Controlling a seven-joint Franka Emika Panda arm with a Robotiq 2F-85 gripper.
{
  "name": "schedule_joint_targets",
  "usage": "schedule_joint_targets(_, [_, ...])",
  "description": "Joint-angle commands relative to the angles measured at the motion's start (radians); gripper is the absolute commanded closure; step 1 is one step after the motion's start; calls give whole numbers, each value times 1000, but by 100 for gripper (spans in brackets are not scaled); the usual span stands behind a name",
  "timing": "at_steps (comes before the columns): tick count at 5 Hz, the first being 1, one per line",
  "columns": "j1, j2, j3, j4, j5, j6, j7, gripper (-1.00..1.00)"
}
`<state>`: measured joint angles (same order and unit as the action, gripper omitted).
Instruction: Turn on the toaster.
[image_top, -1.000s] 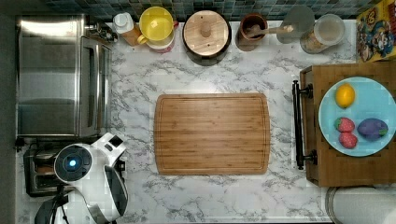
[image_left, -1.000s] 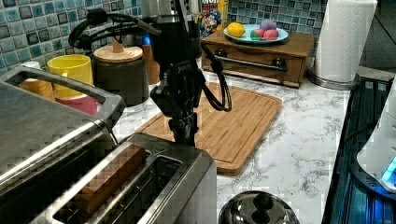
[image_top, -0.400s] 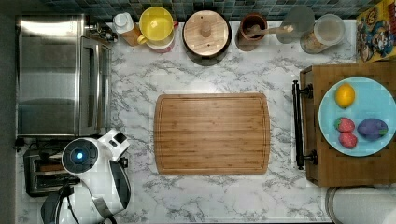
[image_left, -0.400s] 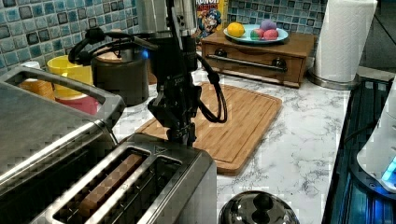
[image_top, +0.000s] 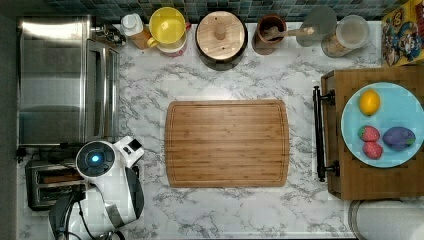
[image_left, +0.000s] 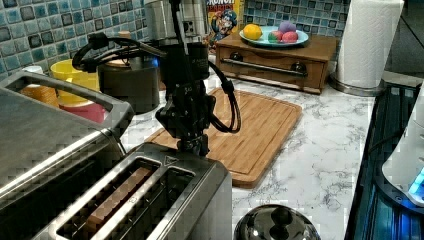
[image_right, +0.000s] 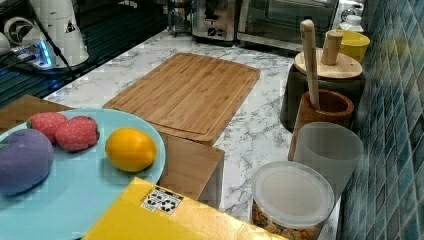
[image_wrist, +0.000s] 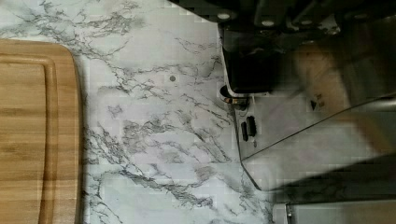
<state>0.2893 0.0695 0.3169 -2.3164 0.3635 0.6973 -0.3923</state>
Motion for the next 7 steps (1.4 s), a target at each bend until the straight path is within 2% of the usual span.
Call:
schedule_joint_targets(1, [-59,281,-30,-181,126,227,-191,100])
schedule_joint_targets(2, [-58,360,-34,-176,101,230,-169,100])
schedule_joint_targets(3, [-48,277,-51,-182,56,199,-98,100])
schedule_joint_targets(4, [-72,279,-30,-183,43,203,-89,100])
schedule_joint_targets(5, [-45,277,-54,-182,57,199,-99,100])
schedule_joint_targets(7, [-40,276,-59,-182,60,198,-101,100])
